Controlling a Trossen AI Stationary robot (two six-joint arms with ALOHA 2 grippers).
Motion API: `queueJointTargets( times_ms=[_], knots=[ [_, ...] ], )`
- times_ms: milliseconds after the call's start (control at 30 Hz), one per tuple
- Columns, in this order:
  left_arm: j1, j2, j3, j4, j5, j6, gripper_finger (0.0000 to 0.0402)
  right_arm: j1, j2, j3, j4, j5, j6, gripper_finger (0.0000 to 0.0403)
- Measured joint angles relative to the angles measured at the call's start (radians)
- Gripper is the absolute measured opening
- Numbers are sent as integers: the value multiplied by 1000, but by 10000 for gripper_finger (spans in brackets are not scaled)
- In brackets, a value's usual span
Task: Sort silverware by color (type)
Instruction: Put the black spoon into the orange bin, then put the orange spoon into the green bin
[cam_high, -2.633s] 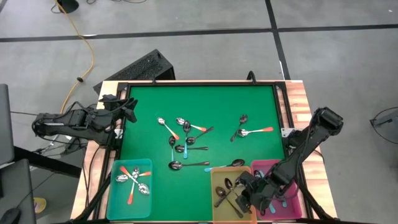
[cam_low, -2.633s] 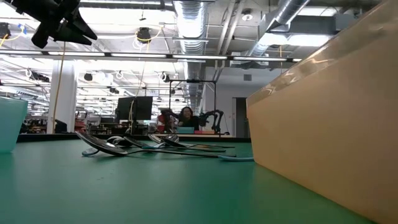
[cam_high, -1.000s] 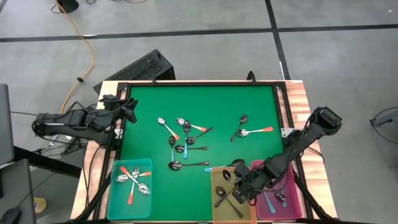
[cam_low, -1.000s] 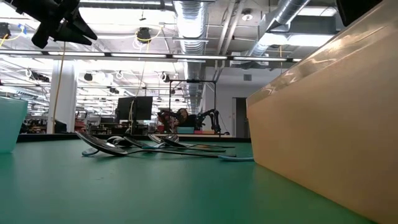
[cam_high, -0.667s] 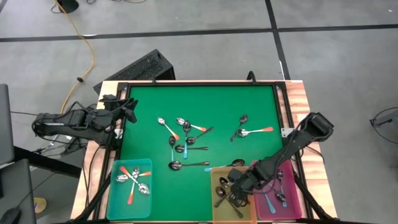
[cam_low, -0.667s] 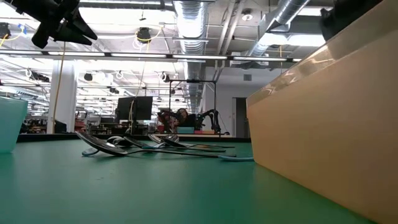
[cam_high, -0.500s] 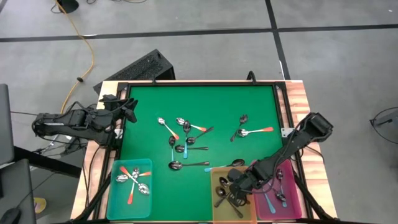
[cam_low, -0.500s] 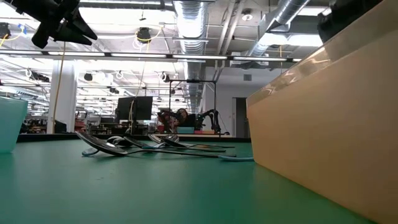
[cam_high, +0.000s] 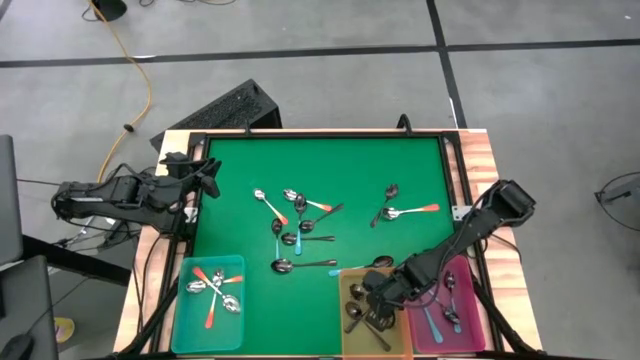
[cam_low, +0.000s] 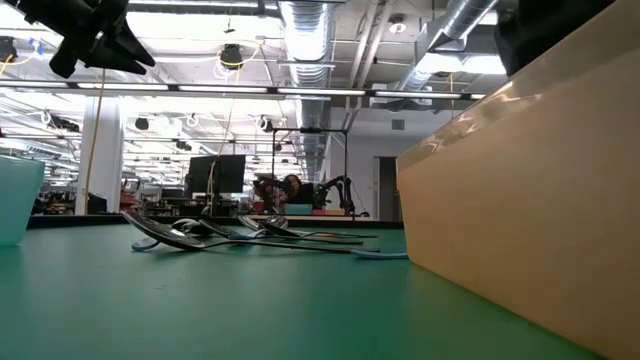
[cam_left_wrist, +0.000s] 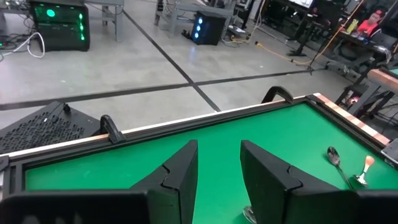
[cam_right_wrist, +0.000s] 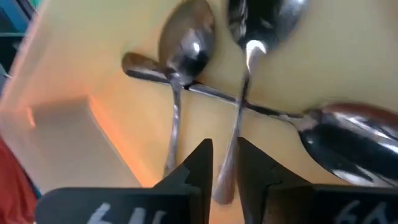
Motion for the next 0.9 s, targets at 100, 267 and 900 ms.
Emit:
queueJointTargets(
  times_ms=[100, 267, 900],
  knots=[
    [0, 0, 0, 0, -1, 10, 105, -13, 0, 0, 20, 0, -7, 90],
    [0, 0, 0, -3, 25, 43, 105, -16, 0, 0, 31, -14, -37, 113],
    [0, 0, 0, 10, 103, 46, 105, -92, -128, -1, 1, -202, -255, 127]
  ],
)
